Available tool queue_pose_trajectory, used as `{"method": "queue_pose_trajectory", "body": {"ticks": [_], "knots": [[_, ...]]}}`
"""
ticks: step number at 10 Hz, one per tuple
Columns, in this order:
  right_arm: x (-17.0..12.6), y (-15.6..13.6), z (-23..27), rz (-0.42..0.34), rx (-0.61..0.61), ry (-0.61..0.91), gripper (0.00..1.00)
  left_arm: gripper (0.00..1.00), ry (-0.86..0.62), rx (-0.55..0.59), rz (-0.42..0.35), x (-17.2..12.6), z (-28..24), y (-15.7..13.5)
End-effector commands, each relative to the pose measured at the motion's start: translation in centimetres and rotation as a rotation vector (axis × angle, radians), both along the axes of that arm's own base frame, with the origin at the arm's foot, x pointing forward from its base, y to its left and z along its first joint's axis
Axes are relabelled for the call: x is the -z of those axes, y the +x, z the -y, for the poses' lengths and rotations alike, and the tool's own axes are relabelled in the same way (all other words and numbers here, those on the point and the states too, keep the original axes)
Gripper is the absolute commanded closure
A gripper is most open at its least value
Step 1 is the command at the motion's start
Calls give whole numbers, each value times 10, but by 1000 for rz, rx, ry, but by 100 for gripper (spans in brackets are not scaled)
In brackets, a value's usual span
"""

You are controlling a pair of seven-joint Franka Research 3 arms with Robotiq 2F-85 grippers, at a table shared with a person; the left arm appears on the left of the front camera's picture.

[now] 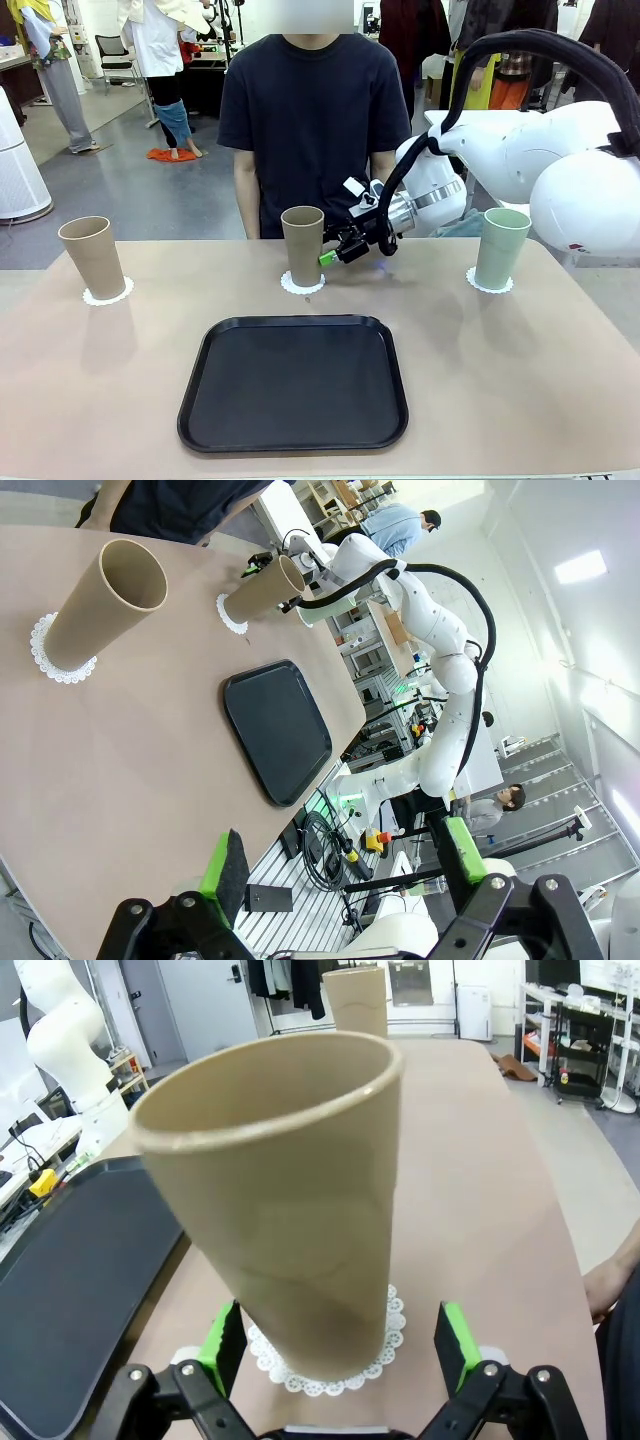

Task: Place coasters on the table and set cups on them.
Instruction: Take one Reusable plastic cup from the Flat Tray and place it on a coaster set by the human.

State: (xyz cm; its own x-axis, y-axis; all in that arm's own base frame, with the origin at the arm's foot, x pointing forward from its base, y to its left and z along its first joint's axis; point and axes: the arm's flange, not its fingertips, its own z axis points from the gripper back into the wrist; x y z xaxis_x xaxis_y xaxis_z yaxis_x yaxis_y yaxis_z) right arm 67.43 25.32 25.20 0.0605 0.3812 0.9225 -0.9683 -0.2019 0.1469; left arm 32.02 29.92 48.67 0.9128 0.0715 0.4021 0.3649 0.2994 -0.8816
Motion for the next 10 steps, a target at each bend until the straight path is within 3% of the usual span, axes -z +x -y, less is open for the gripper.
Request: {"method": "queue_pose_trajectory", "body": {"ticks": [1,5,7,10], "knots": [[-10,-10,9,-57,-31,-56,0,0,2,-10,-6,-2,-1,-1],[-20,-14,14,-60,-42,-123,0,0,2,-10,-6,-2,-1,-1],[-48,-23,27,-24,-9,-236,0,0,2,-10,-6,-2,-1,-1],[-109,-41,51,88,129,-499,0,0,2,-10,-6,-2,-1,-1]]}}
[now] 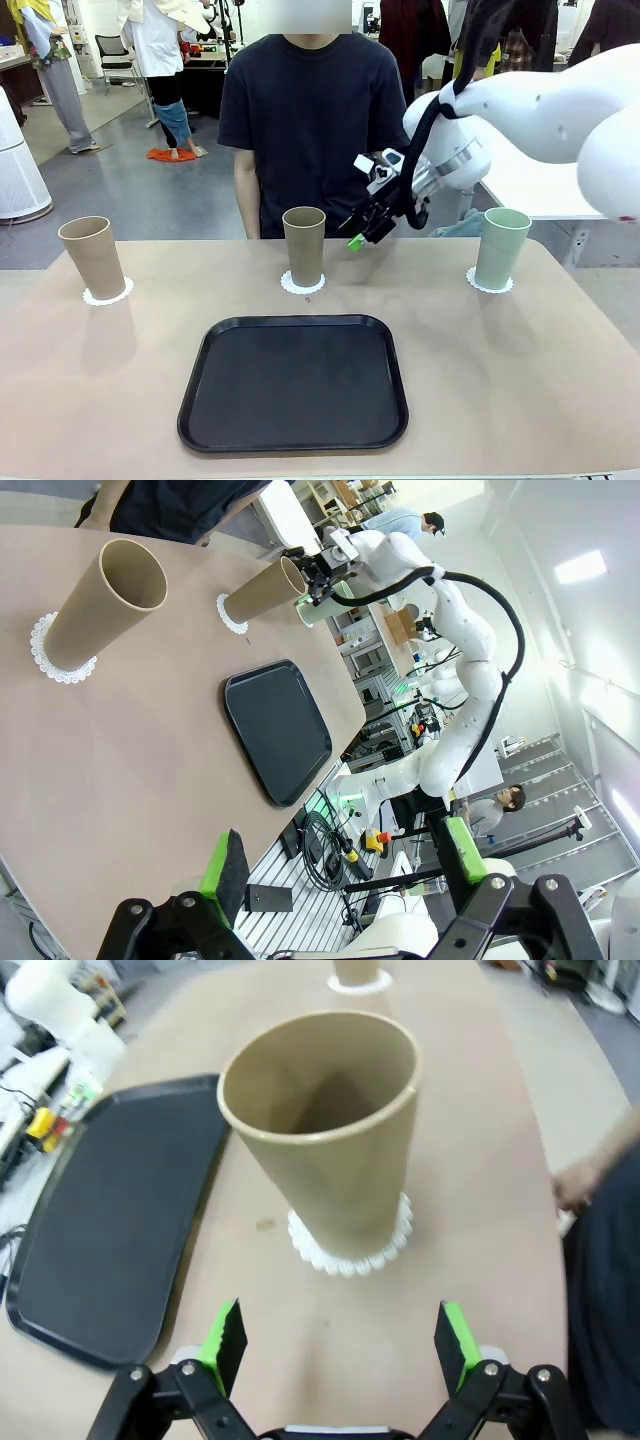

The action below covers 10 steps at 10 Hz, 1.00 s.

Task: Place coasters on the table and set cups on them.
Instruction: Take one Reusable plastic cup from the Flat Tray and place it on a coaster set by the human.

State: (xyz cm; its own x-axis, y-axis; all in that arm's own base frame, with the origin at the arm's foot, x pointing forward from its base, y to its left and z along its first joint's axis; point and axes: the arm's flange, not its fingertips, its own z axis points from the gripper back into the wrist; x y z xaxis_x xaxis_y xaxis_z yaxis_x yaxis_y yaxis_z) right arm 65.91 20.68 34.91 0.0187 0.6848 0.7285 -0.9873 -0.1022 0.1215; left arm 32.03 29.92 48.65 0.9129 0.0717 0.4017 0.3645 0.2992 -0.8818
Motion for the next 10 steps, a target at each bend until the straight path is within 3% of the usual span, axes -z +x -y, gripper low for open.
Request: {"method": "queue_pose_trajectory", "body": {"ticks": [1,4,7,10], "knots": [[-39,-37,11,38,156,-232,0,0,3,-9,-6,-3,-1,-1],[-101,-69,16,103,381,-411,0,0,3,-9,-6,-3,-1,-1],[-148,-108,-14,142,438,-443,0,0,3,-9,-6,-3,-1,-1],[-186,-121,4,161,524,-530,0,0,3,-9,-6,-3,-1,-1]]}}
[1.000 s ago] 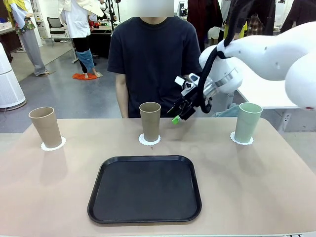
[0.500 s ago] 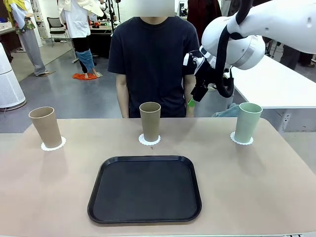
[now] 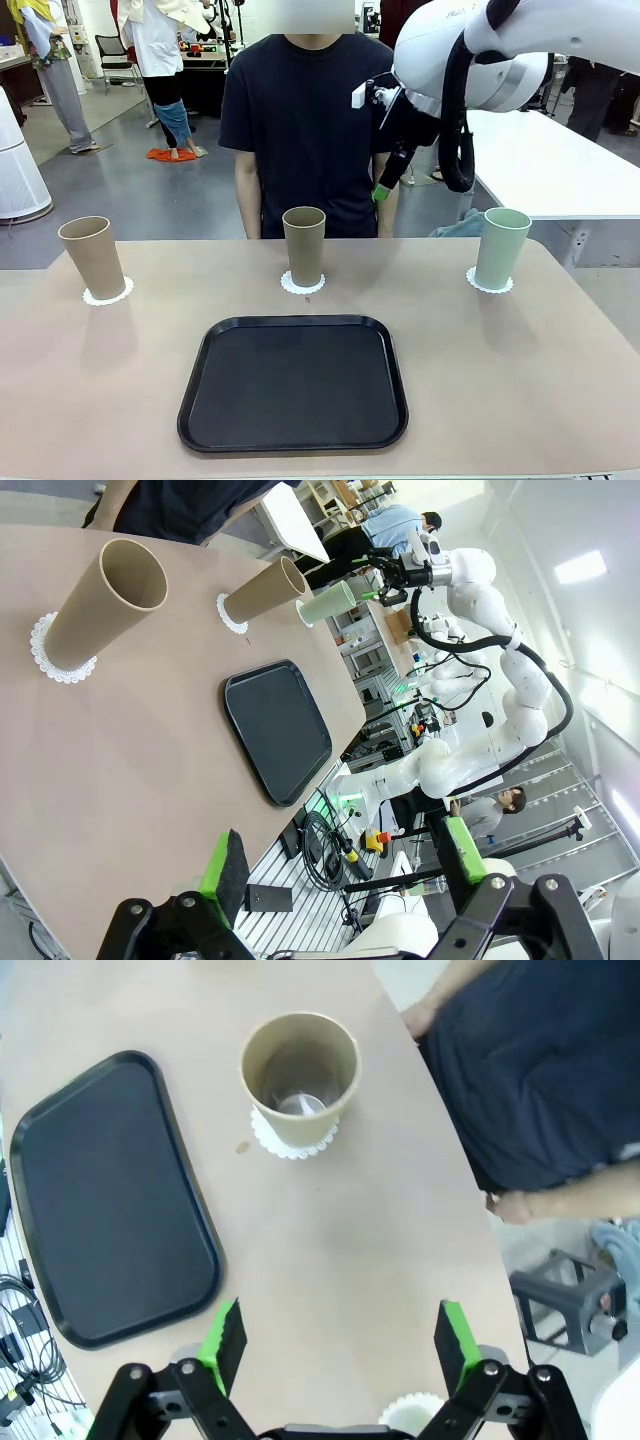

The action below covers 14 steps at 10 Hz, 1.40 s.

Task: Place coasters on the table and set cups on them.
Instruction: Take one Reusable plastic cup from the Flat Tray and place it on a coaster set by the human.

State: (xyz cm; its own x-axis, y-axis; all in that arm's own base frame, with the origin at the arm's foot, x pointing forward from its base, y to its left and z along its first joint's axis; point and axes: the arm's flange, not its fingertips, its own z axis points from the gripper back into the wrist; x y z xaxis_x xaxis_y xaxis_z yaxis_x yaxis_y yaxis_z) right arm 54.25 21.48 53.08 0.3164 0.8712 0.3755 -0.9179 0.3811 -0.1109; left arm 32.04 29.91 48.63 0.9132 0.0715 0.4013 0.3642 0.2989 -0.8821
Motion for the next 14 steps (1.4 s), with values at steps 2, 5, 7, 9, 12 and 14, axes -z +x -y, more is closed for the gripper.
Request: {"method": "queue_pose_trajectory", "body": {"ticks": [2,5,7,9,12,14], "knots": [[-6,6,28,-21,51,-20,0,0,3,-10,-6,-3,-1,-1],[-9,-1,11,12,19,-22,0,0,3,-10,-6,-3,-1,-1],[-9,-1,11,12,19,-22,0,0,3,-10,-6,-3,-1,-1],[-9,-1,11,12,19,-22,0,0,3,-10,-6,-3,-1,-1],[-9,-1,11,12,19,-22,0,0,3,-10,-6,-3,-1,-1],[-9,-1,11,12,19,-22,0,0,3,-10,-6,-3,-1,-1]]}}
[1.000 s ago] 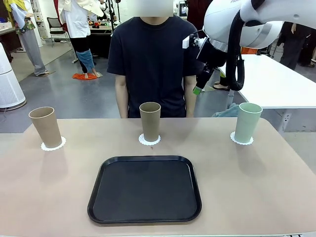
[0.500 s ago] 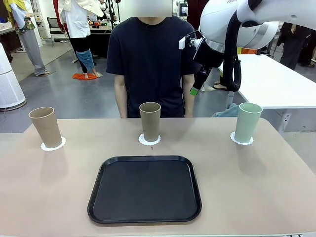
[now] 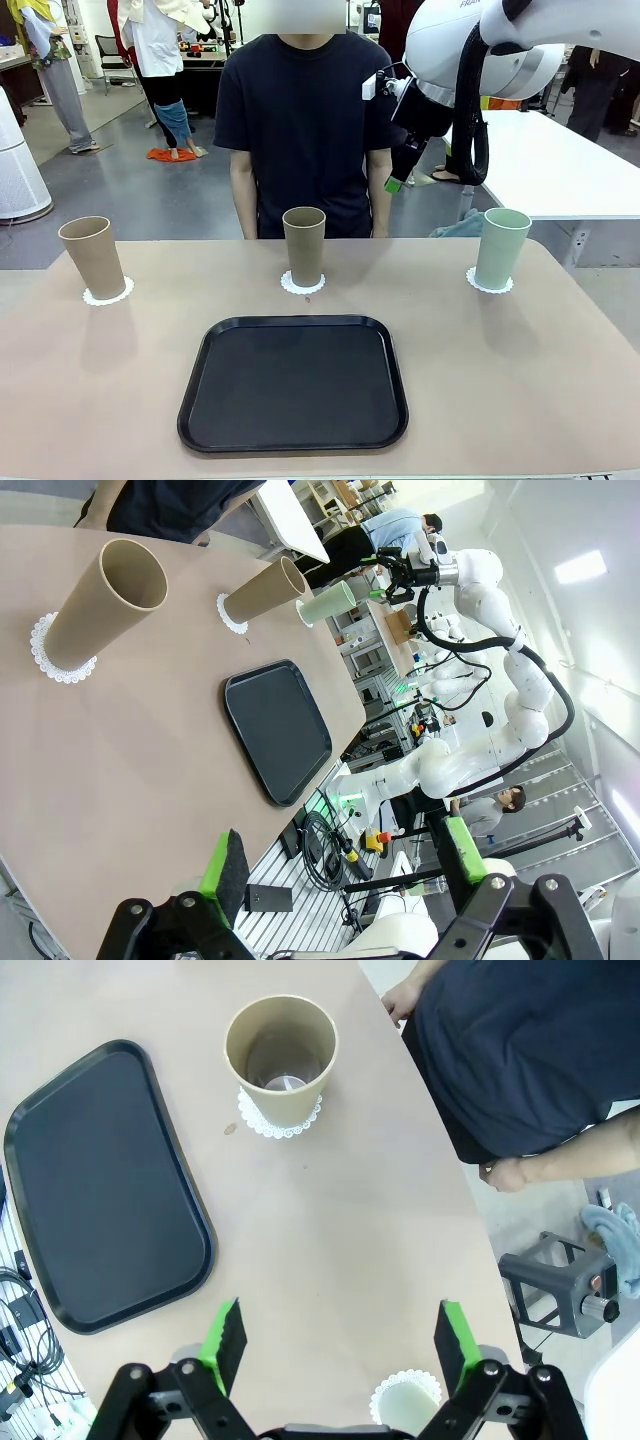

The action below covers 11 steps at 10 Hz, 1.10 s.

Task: Place coasters on the table and set cups on them.
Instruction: Take one Reusable plastic cup from the Flat Tray and place it on a coaster set by the human.

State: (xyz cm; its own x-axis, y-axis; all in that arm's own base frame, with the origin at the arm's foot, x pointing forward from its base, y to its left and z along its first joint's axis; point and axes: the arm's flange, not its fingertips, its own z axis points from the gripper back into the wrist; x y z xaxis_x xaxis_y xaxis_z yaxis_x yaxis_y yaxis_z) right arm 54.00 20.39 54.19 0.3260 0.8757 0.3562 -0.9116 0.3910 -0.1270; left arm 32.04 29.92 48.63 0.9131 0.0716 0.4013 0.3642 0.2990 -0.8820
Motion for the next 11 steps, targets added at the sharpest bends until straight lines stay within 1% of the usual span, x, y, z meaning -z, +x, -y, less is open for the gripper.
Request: {"method": "queue_pose_trajectory", "body": {"ticks": [1,2,3,4,5,6,7,8,10,11], "knots": [[2,2,0,5,5,3,0,0,3,-10,-6,-3,-1,-1],[0,0,0,0,0,0,0,0,3,-10,-6,-3,-1,-1],[0,-6,35,-33,116,-21,0,0,3,-10,-6,-3,-1,-1],[-10,-7,70,-38,255,-20,0,0,3,-10,-6,-3,-1,-1],[-17,-10,96,-45,348,-17,0,0,3,-10,-6,-3,-1,-1],[-22,-17,125,-43,451,-50,0,0,3,-10,-6,-3,-1,-1],[-28,-25,154,-71,539,-88,0,0,3,-10,-6,-3,-1,-1],[-31,-30,172,-95,604,-104,0,0,3,-10,-6,-3,-1,-1],[-34,-41,198,-131,665,-118,0,0,3,-10,-6,-3,-1,-1],[-34,-44,199,-166,615,-100,0,0,3,-10,-6,-3,-1,-1]]}}
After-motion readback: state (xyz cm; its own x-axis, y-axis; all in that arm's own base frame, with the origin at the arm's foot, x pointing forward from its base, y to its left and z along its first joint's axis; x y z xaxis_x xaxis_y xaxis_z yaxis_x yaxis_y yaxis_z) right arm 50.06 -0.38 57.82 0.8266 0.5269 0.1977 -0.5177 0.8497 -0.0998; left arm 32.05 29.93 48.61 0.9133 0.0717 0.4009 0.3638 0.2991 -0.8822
